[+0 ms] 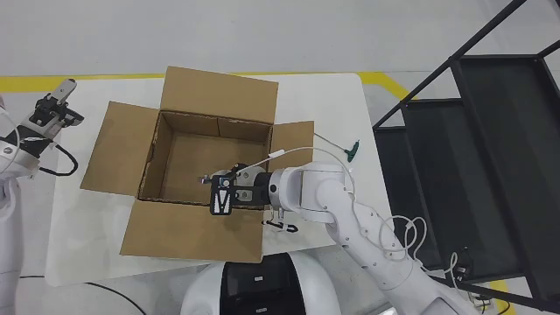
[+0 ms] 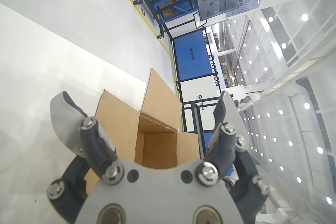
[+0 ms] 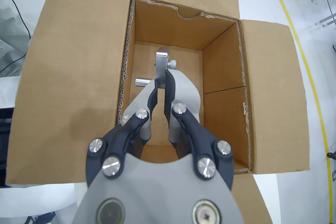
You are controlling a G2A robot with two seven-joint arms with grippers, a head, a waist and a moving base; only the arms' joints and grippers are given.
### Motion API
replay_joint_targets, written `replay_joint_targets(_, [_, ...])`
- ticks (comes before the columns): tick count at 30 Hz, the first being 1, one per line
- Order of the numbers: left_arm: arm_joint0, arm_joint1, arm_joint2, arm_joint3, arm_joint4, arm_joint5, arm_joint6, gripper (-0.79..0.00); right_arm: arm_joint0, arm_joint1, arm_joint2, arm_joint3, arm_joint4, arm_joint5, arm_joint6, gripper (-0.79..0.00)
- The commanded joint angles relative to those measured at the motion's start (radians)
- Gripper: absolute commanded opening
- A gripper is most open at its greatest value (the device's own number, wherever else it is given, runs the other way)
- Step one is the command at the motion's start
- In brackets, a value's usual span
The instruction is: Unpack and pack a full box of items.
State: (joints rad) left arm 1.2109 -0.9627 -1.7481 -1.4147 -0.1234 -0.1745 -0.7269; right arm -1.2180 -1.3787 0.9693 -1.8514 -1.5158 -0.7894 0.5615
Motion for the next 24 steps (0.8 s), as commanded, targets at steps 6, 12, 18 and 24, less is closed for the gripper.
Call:
replay_joint_targets(6, [0.000, 0.000, 0.000, 0.000, 0.000, 0.000, 0.000, 0.000, 0.000, 0.000, 0.000, 0.000, 0.000, 0.000, 0.000, -0.785])
replay_joint_targets(12, [0.000, 0.000, 0.000, 0.000, 0.000, 0.000, 0.000, 0.000, 0.000, 0.000, 0.000, 0.000, 0.000, 0.000, 0.000, -0.785])
replay_joint_targets(18, [0.000, 0.000, 0.000, 0.000, 0.000, 0.000, 0.000, 0.000, 0.000, 0.000, 0.000, 0.000, 0.000, 0.000, 0.000, -0.785])
replay_joint_targets(24, [0.000, 0.000, 0.000, 0.000, 0.000, 0.000, 0.000, 0.000, -0.007, 0.000, 0.001, 0.006, 0.012, 0.004, -0.004, -0.785])
